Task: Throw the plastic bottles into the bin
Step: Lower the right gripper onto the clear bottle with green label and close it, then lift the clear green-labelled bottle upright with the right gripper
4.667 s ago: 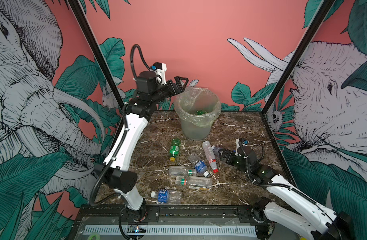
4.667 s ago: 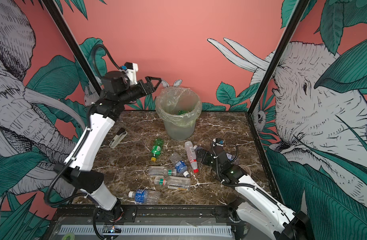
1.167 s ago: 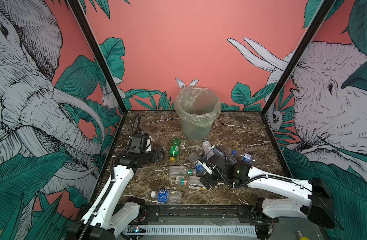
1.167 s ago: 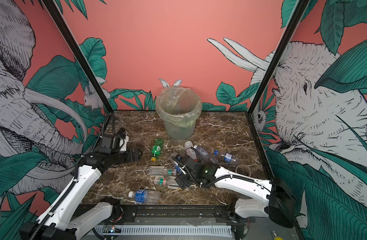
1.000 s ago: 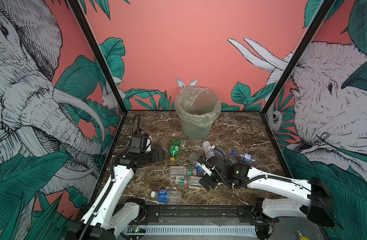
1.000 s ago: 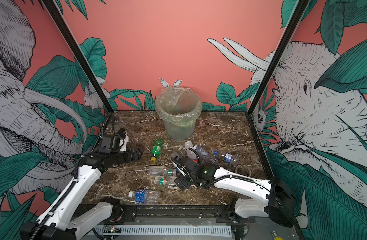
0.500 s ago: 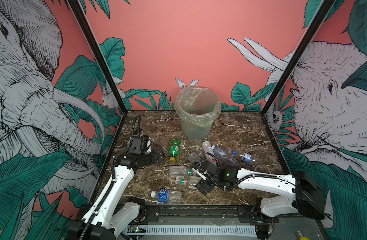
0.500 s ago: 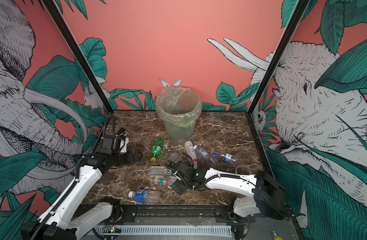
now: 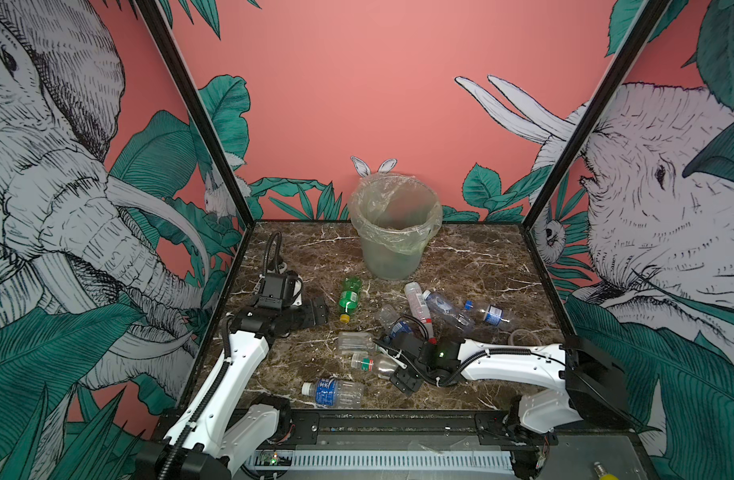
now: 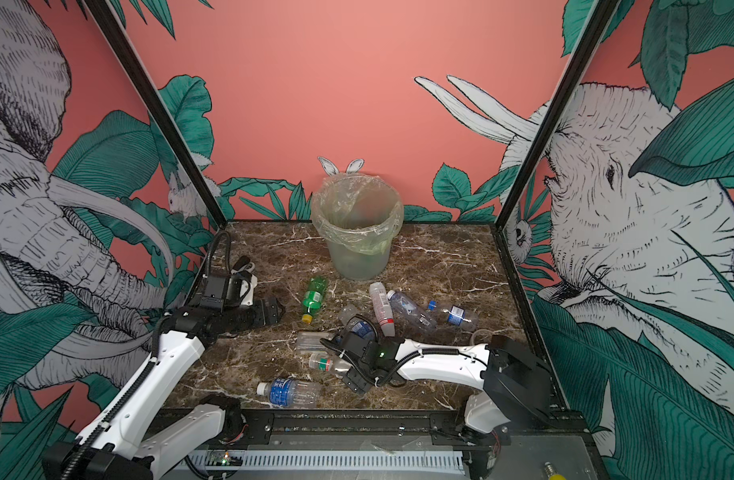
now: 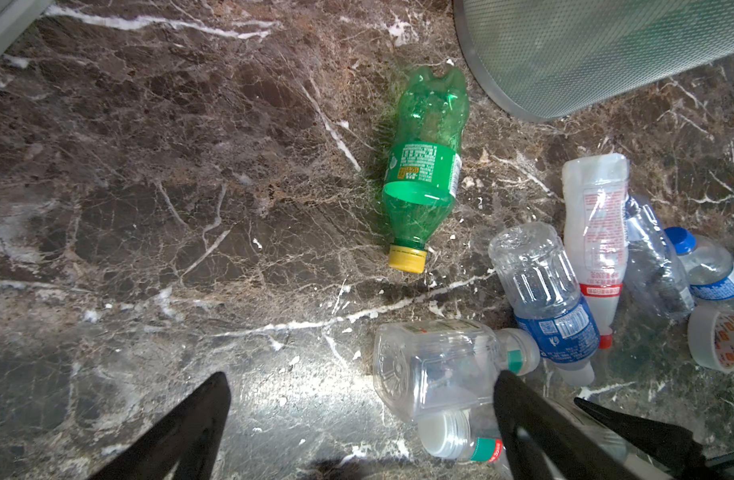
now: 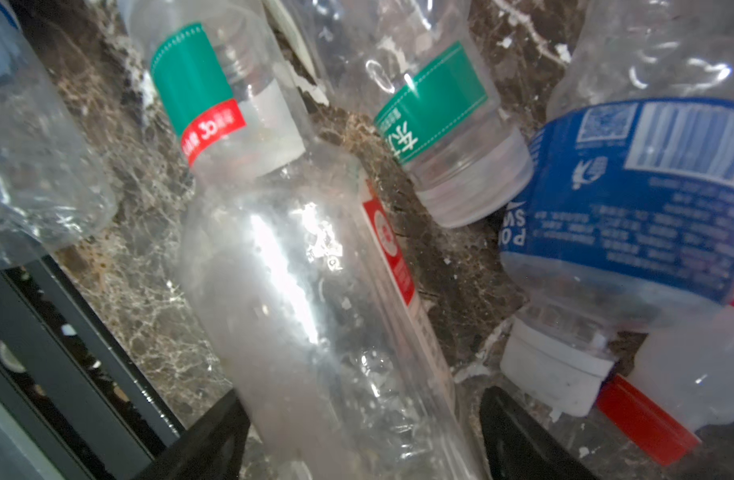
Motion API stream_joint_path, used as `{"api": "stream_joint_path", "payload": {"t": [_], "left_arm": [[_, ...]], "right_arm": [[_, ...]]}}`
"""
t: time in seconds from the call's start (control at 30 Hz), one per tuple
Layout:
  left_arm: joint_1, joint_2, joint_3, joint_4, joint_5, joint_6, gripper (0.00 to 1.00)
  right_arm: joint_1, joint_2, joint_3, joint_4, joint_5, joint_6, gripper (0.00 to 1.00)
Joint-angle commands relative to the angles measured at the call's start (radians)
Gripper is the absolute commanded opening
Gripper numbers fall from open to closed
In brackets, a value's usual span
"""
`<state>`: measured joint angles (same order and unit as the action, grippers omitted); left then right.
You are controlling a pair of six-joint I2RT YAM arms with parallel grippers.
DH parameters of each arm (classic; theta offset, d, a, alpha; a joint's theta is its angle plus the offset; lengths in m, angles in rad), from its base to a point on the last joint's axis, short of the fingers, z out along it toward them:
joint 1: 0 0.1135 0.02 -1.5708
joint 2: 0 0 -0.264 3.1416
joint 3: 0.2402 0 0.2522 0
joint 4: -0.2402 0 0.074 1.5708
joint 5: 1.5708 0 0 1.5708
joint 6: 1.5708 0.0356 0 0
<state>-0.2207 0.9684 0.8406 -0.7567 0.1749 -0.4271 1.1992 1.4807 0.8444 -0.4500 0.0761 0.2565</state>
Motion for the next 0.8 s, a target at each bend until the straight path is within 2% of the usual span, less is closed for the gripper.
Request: {"api": "stream_joint_path", "payload": {"t": [0.0, 0.17, 0.4, 0.5, 0.77], "left_arm": [[0.006, -0.003, -0.016, 0.002, -0.003, -0.011, 0.99], [0.006, -0.007, -0.020, 0.007, -0.003, -0.017, 0.99], [0.006, 0.000, -0.032, 0.022, -0.003, -0.028, 0.99], [0.006, 0.006, -0.031, 0.023, 0.006, -0.032, 0.99], [0.006, -0.024, -0.051, 0.035, 0.036, -0.062, 0.99]], "right_arm": [[0.015, 0.007, -0.005, 0.022, 0.036, -0.016, 0.79], [0.019, 0.000, -0.025, 0.045, 0.035, -0.037, 0.78], [0.023, -0.003, -0.081, 0.121, 0.001, -0.065, 0.70], [0.026, -0.011, -0.084, 0.120, 0.004, -0.072, 0.63], [0.045, -0.131, -0.069, 0.078, 0.019, -0.070, 0.62]]}}
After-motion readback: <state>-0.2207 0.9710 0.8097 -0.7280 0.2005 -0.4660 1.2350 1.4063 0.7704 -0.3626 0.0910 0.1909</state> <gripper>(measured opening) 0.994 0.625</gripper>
